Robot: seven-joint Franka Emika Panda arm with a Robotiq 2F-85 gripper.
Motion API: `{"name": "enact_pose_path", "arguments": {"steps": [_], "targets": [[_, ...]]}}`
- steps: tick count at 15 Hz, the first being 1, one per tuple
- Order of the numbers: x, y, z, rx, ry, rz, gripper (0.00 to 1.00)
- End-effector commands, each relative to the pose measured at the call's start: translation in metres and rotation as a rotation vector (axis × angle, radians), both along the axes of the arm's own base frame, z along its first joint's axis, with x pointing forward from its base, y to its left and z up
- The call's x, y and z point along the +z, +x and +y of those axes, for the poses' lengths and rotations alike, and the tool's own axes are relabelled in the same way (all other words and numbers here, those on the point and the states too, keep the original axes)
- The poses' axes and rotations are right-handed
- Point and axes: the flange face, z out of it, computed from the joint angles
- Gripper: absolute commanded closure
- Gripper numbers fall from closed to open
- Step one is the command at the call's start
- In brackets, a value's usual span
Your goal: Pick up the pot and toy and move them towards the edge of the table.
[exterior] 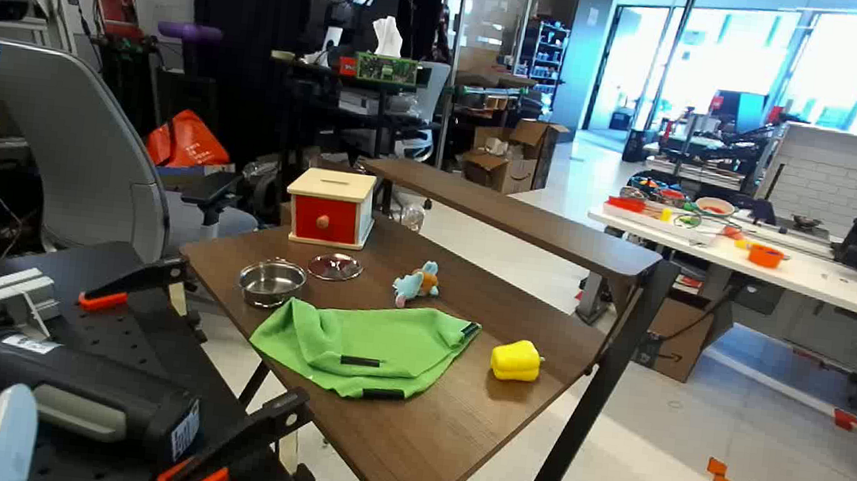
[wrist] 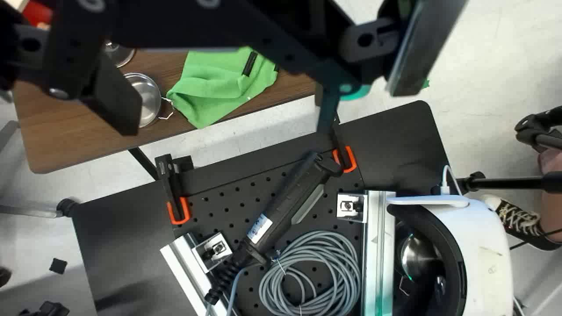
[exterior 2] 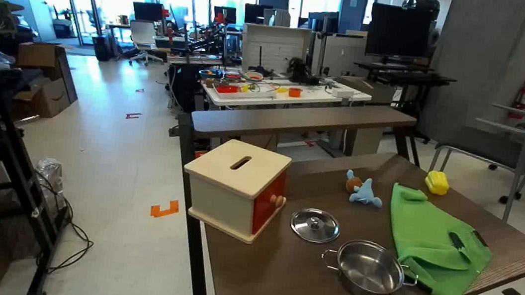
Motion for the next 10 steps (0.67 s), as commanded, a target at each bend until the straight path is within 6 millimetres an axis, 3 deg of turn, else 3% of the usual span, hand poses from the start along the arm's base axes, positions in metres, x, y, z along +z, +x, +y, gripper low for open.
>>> {"name": "enact_pose_path", "arguments": {"steps": [1,6,10], "targets": [[0.000,0.000,0.000,0.000,0.000,0.000,0.00],[-0.019,0.028,0.002,-0.056,-0.028,-0.148,0.00],[-0.070,0.064,0.017,-0.014,-0.058,-0.263,0.00]]}}
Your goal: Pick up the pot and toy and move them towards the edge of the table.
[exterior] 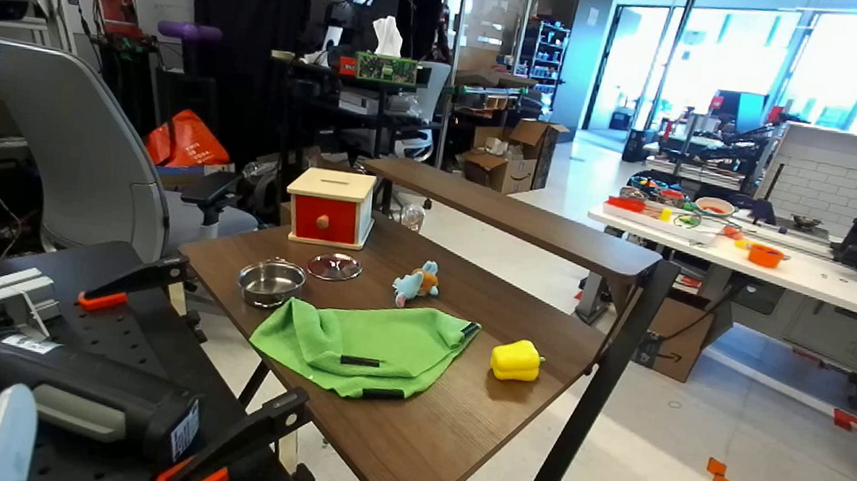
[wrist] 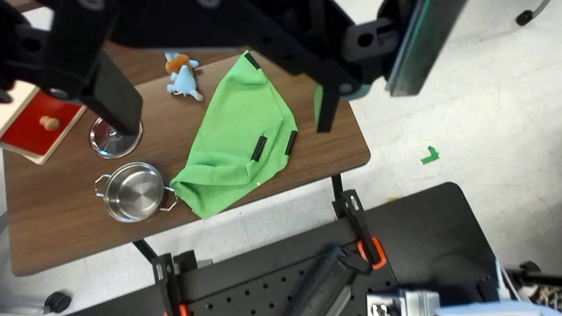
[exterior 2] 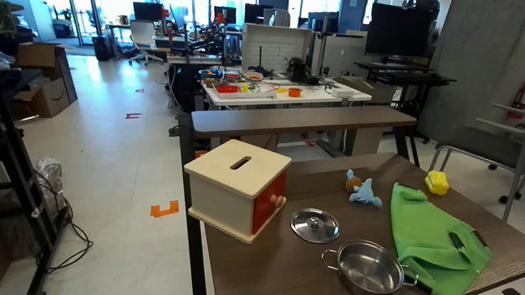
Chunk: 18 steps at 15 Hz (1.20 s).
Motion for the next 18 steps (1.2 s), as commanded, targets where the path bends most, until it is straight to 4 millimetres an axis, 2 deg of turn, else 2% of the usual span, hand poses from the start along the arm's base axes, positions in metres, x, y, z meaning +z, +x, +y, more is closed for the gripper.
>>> {"name": "enact_pose_path", "arguments": {"steps": [1,3,6,10,14,18], "targets": [[-0.052,0.031,0.017,0.027,-0.023,-0.061,0.00],[-0.093,0.045,0.032,0.053,-0.024,-0.079,0.00],[-0.158,0.053,0.053,0.080,-0.029,-0.097,0.00],[-0.229,0.066,0.082,0.164,-0.039,-0.060,0.00],[-0.278,0.082,0.113,0.247,-0.059,-0.028,0.00],[-0.305,0.104,0.150,0.301,-0.063,-0.019,0.00]]}}
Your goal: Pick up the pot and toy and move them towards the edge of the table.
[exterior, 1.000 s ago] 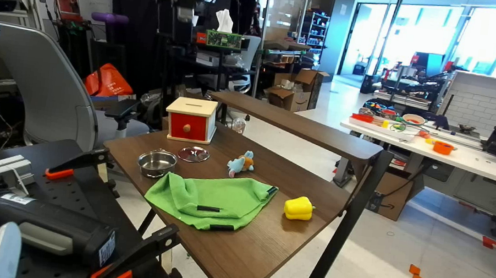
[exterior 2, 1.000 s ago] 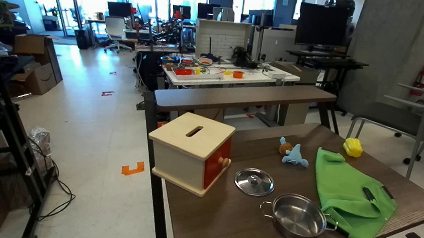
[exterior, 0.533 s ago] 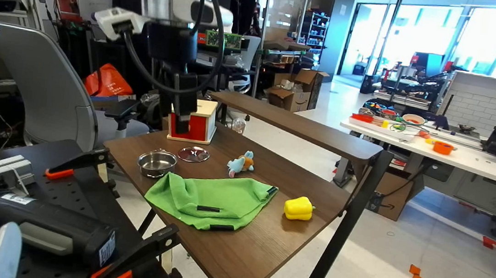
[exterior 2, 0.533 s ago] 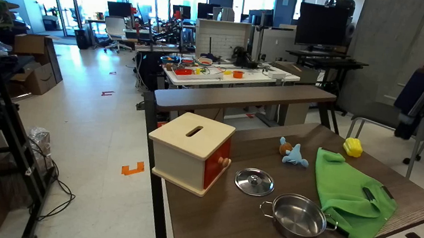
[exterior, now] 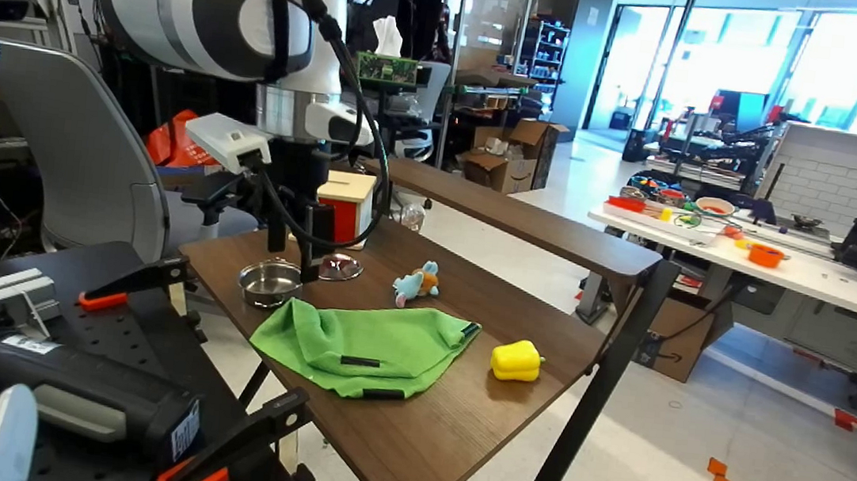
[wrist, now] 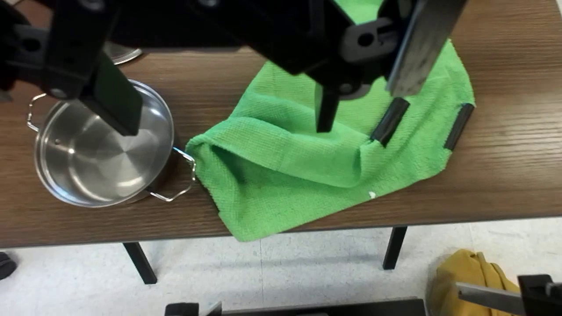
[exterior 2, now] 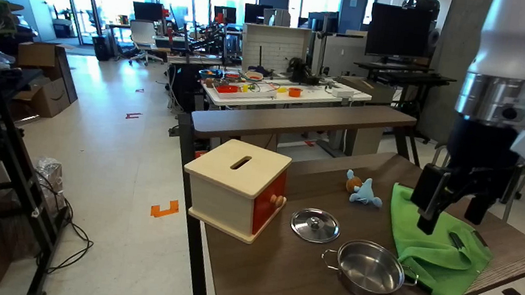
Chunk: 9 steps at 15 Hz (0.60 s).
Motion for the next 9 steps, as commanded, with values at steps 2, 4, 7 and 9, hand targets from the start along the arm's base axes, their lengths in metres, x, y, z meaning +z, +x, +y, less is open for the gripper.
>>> {"name": "enact_pose_path", "arguments": {"steps": [2,4,7,9], "targets": [[-0.032,0.029,0.036,0.053,-0.019,-0.010,0.00],[-0.044,0.036,0.048,0.066,-0.027,-0.007,0.00],[-0.060,0.045,0.058,0.072,-0.036,-0.001,0.00],[-0.069,0.050,0.063,0.078,-0.042,-0.003,0.00]]}}
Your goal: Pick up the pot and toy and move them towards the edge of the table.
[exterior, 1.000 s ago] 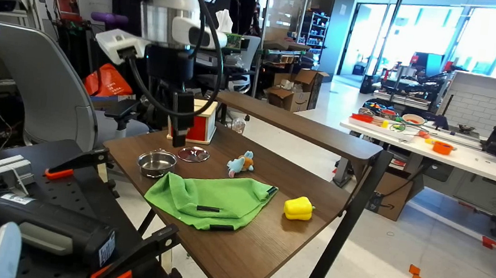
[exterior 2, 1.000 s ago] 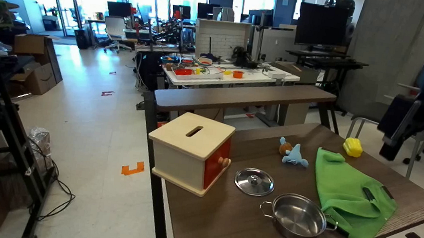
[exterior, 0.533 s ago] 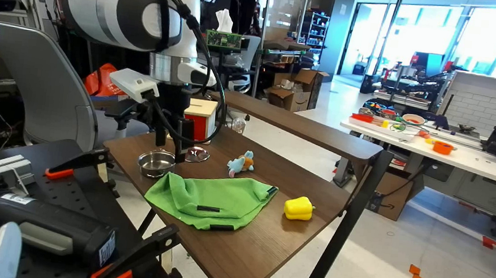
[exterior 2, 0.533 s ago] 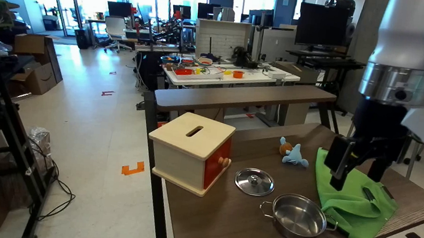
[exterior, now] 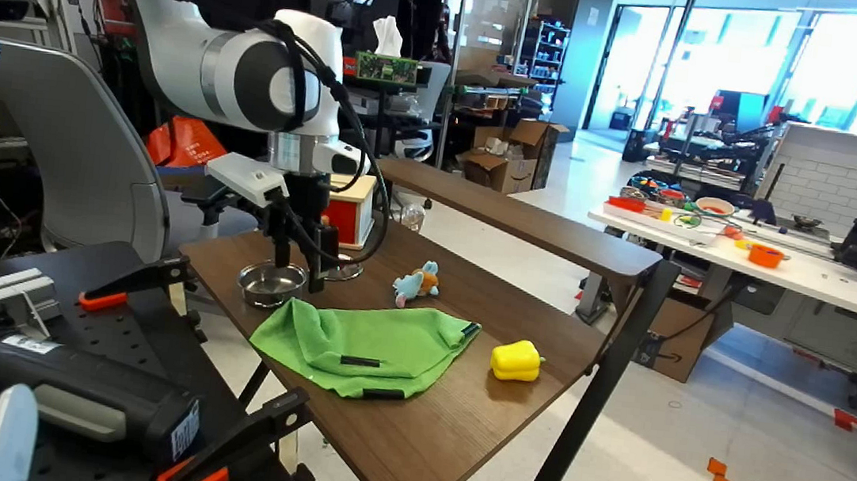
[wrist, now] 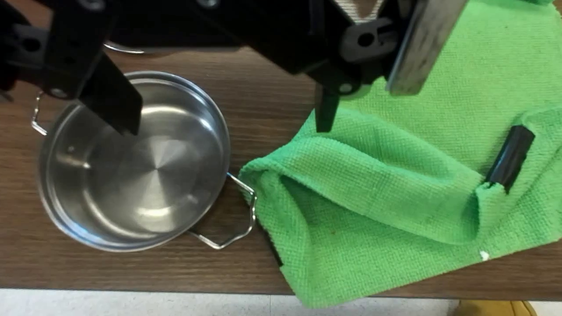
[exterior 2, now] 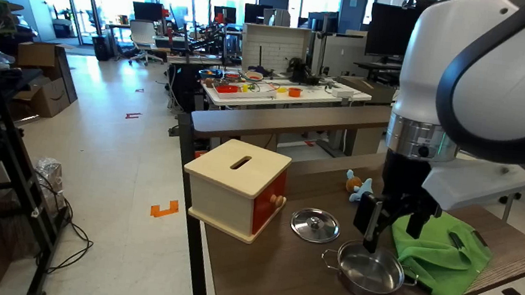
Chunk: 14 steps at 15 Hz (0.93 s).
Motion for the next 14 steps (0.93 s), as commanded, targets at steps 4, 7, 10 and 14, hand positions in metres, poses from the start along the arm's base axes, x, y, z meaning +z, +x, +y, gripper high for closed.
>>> {"name": "enact_pose_path", "arguments": {"steps": [4,7,10,14], "targets": [[-0.022,0.023,0.020,0.017,-0.024,-0.013,0.10],[-0.032,0.025,0.027,0.031,-0.031,-0.006,0.42],[-0.038,0.026,0.031,0.034,-0.033,0.008,0.65],[-0.030,0.032,0.031,0.029,-0.020,-0.001,0.95]]}}
